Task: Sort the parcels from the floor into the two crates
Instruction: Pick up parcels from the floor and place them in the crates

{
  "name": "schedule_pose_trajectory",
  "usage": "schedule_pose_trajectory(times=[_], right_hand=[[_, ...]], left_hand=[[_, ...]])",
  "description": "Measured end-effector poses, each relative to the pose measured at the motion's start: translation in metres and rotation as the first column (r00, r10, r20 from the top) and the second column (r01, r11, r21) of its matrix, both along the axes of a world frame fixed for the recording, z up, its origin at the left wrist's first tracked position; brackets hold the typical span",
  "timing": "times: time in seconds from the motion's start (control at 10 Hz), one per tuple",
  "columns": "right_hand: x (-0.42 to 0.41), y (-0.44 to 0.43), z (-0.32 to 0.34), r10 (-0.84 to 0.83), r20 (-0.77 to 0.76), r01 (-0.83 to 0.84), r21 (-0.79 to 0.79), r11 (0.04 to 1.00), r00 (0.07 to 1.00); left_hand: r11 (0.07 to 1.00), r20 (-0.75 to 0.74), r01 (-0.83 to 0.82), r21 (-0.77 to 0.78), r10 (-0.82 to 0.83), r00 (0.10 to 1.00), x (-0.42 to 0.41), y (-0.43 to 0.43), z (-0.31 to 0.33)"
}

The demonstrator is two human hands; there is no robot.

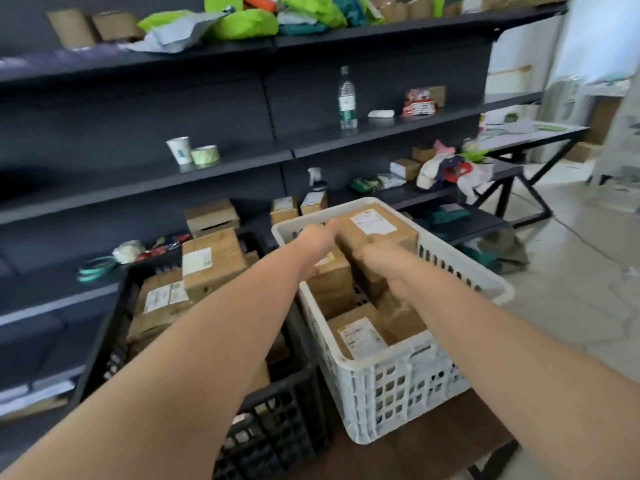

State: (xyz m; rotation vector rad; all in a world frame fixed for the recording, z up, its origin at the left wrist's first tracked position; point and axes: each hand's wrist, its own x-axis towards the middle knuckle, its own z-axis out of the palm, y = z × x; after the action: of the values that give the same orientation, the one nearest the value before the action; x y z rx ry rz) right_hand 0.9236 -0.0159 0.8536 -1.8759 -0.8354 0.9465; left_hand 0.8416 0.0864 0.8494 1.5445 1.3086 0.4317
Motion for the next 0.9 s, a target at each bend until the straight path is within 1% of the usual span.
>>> schedule_pose_trajectory(times=[0.1, 0.2, 0.3, 0.4, 0.5, 0.6, 0.7, 0.8, 0.9], right_hand=[[-0.036, 0.022, -0.011, 0.156, 0.036, -0.157, 0.036, 0.987, 0.987], [-0.083, 0.039, -0.015, 0.313, 0.031, -0.314, 0.025, 0.949, 0.949], [-0.139, 0.046, -0.013, 0.487, 0.009, -0.487, 0.059, 0.872, 0.873], [-0.2, 0.05, -0.015, 0.582, 0.029, -0.582, 0.091, 0.808, 0.812], [-0.27, 0.047, -0.019, 0.661, 0.094, -0.666, 0.05, 0.744, 0.745], [-0.346, 0.04, -0.027, 0.732, 0.144, -0.742, 0.019, 0.671, 0.666], [-0.423, 0.024, -0.033, 0.794, 0.205, -0.805, -0.044, 0.592, 0.573], [-0.493, 0.009, -0.045, 0.85, 0.277, -0.858, -0.132, 0.496, 0.448], [-0.549, 0.002, -0.062, 0.872, 0.316, -0.877, -0.187, 0.443, 0.373]], left_hand=[[0.983, 0.039, -0.179, 0.048, 0.177, 0.983, -0.05, 0.009, -0.006], [0.946, 0.106, -0.32, 0.054, 0.314, 0.944, -0.111, 0.009, -0.004], [0.88, 0.168, -0.476, 0.002, 0.469, 0.867, -0.191, 0.002, -0.007], [0.787, 0.209, -0.616, 0.032, 0.597, 0.774, -0.256, -0.016, -0.005], [0.731, 0.157, -0.681, 0.045, 0.668, 0.727, -0.338, -0.049, -0.011], [0.678, 0.124, -0.735, 0.024, 0.728, 0.675, -0.414, -0.073, -0.025], [0.6, 0.099, -0.8, 0.005, 0.796, 0.597, -0.492, -0.102, -0.033], [0.555, 0.025, -0.832, 0.002, 0.832, 0.555, -0.57, -0.129, -0.041], [0.513, 0.004, -0.859, 0.009, 0.859, 0.513, -0.637, -0.155, -0.05]])
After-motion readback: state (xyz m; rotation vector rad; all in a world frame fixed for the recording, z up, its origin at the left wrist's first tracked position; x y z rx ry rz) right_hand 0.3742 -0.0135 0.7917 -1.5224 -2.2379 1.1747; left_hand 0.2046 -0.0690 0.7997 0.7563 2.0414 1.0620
